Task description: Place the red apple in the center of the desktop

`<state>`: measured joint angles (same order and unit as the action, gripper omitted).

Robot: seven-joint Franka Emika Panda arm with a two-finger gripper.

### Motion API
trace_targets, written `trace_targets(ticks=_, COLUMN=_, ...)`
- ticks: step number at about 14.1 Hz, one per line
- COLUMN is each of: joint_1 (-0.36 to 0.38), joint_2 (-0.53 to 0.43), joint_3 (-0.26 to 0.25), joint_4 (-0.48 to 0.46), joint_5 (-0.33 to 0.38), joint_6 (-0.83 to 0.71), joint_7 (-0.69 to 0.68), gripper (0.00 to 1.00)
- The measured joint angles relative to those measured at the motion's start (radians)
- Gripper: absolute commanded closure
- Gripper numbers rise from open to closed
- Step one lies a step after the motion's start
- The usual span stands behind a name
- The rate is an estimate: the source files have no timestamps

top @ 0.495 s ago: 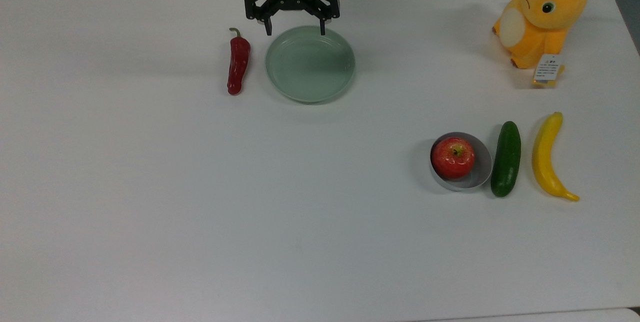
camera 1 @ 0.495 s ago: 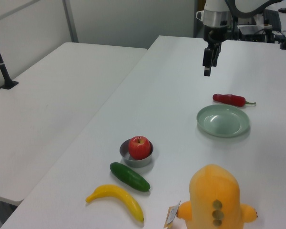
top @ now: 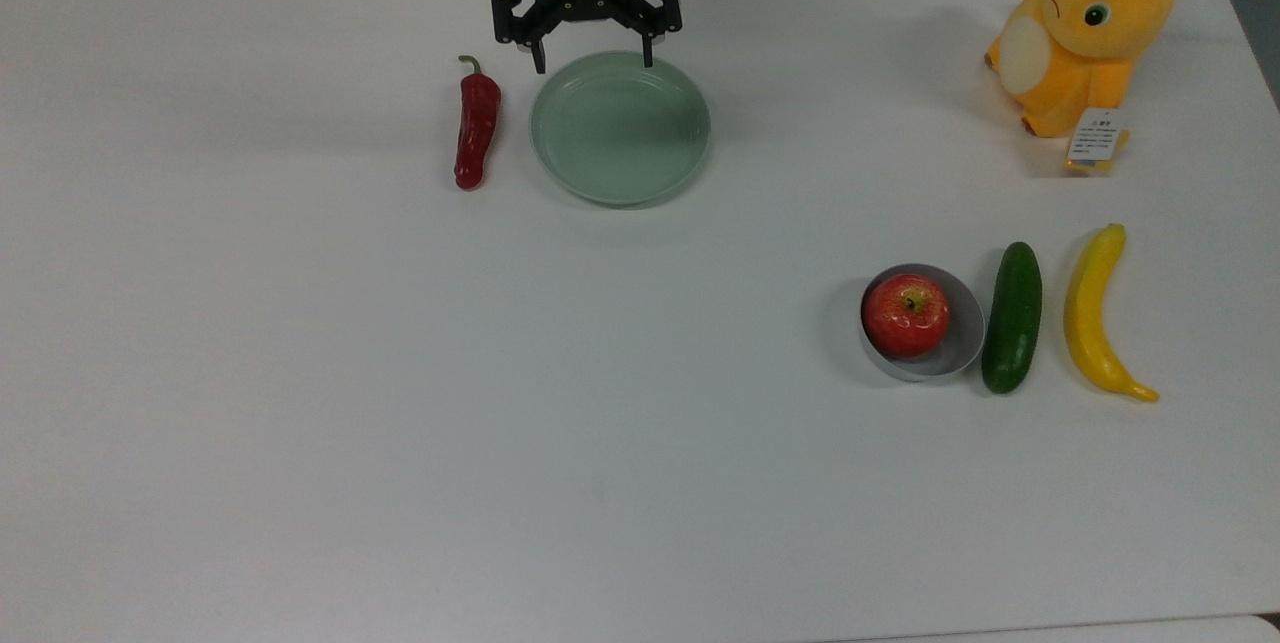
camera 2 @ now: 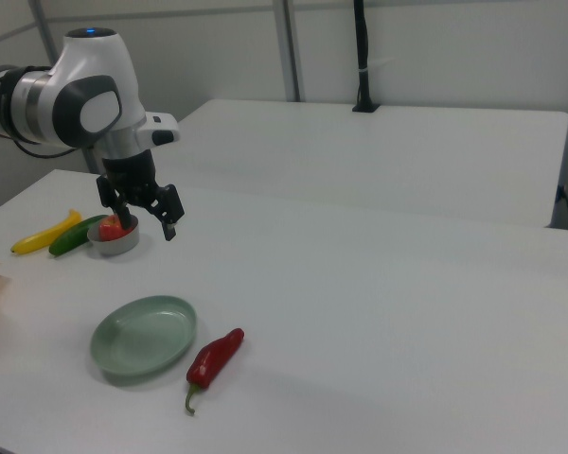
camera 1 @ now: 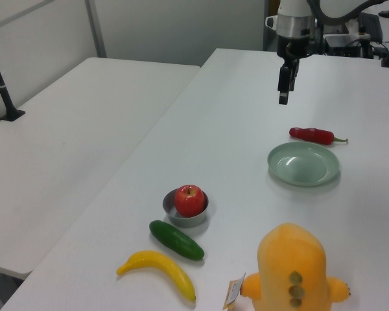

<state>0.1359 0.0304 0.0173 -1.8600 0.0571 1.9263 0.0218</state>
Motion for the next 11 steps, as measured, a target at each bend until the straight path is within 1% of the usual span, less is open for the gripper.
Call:
trace_targets(ticks=5, joint_1=0.002, joint_2=0.0, joint_3=0.005, joint_4=0.003, joint_5=0.0, joint_6=0.021, joint_7=-0.009, gripper=0.0)
trace_targets(ticks=9, joint_1=0.047, joint_2=0.017, joint_3=0.015, joint_4=0.022, joint_5=0.0, joint_6=0.148, joint_7=-0.013, gripper=0.0)
trace_targets(ticks=11, joint_1=0.065, joint_2=0.062, joint_3=0.047, joint_4=0.051, joint_5=0.0, joint_6=0.222, joint_7=-0.013, gripper=0.0)
